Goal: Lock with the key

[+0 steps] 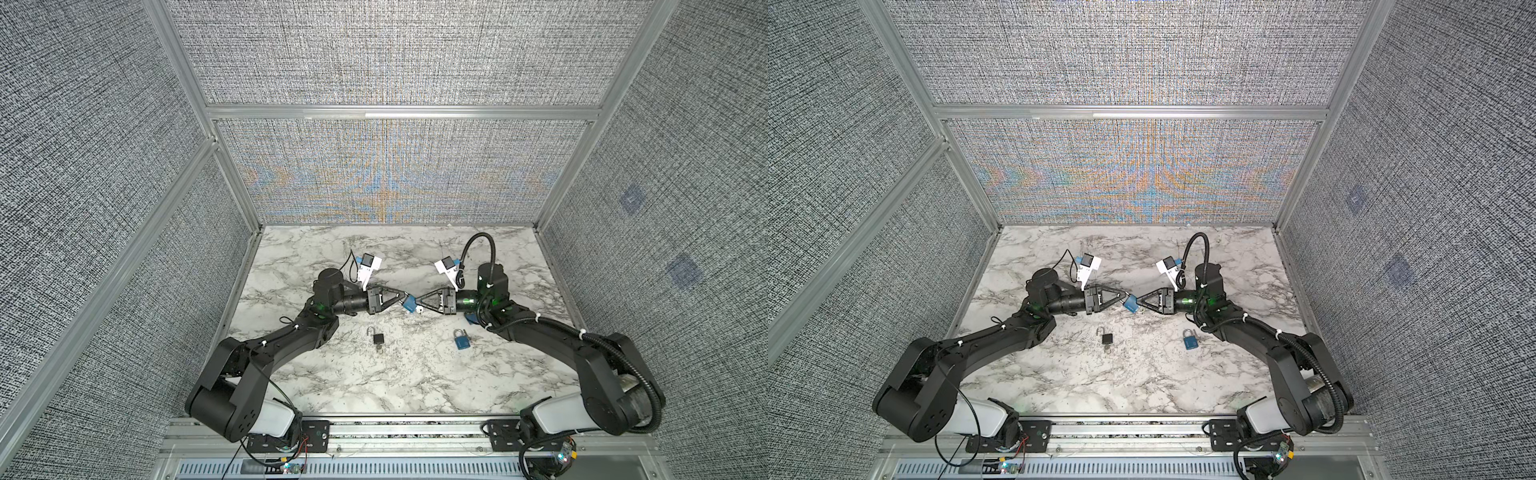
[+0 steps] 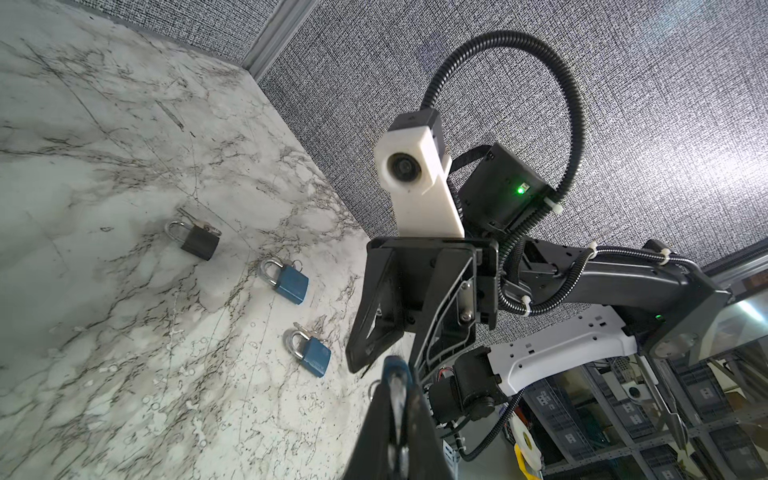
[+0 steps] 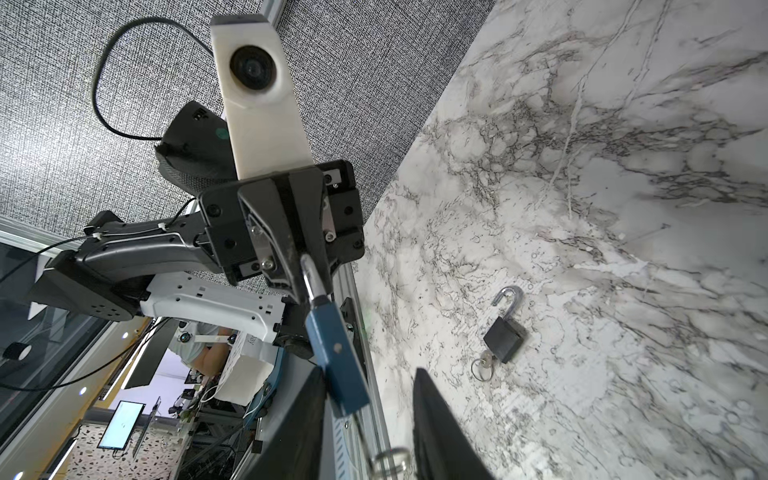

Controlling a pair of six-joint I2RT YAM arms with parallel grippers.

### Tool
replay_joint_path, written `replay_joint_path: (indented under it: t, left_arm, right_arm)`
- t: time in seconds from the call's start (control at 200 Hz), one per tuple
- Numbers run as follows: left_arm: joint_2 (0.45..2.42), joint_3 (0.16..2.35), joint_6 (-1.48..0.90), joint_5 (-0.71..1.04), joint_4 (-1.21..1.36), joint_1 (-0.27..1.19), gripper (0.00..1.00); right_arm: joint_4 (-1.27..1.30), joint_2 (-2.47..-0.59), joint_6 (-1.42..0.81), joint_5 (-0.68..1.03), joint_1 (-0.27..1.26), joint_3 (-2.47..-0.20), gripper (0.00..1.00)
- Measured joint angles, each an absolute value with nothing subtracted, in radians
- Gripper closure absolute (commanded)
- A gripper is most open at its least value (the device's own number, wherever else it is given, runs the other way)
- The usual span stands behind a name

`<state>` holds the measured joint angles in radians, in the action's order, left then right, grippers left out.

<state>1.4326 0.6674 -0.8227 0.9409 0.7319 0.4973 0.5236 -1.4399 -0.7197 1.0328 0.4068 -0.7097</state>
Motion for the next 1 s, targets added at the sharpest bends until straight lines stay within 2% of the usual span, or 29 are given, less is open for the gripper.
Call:
replay_joint_path:
  t: [0.175, 0.44, 0.64, 1.0]
  left_arm:
    - [1.432, 0.676, -0.825, 0.934, 0.739, 0.496, 1.00]
    - [1.435, 0.683, -0.831, 0.918, 0.735, 0.495, 1.00]
    - [1.434, 0.683, -0.841, 0.911, 0.738, 0.494, 1.00]
    - [1.434, 0.676, -0.869, 0.945, 0.774, 0.451, 1.00]
  right_arm:
    - [0.524, -1.420, -0.723, 1.032, 0.410, -0.692, 0.67]
    - [0.532, -1.424, -0.723, 1.049, 0.426, -0.691, 0.91]
    - [0.550, -1.424, -0.727, 1.050, 0.427, -0.681, 1.00]
    - [0.550, -1.399, -0.727, 1.028, 0.426, -0.655, 1.00]
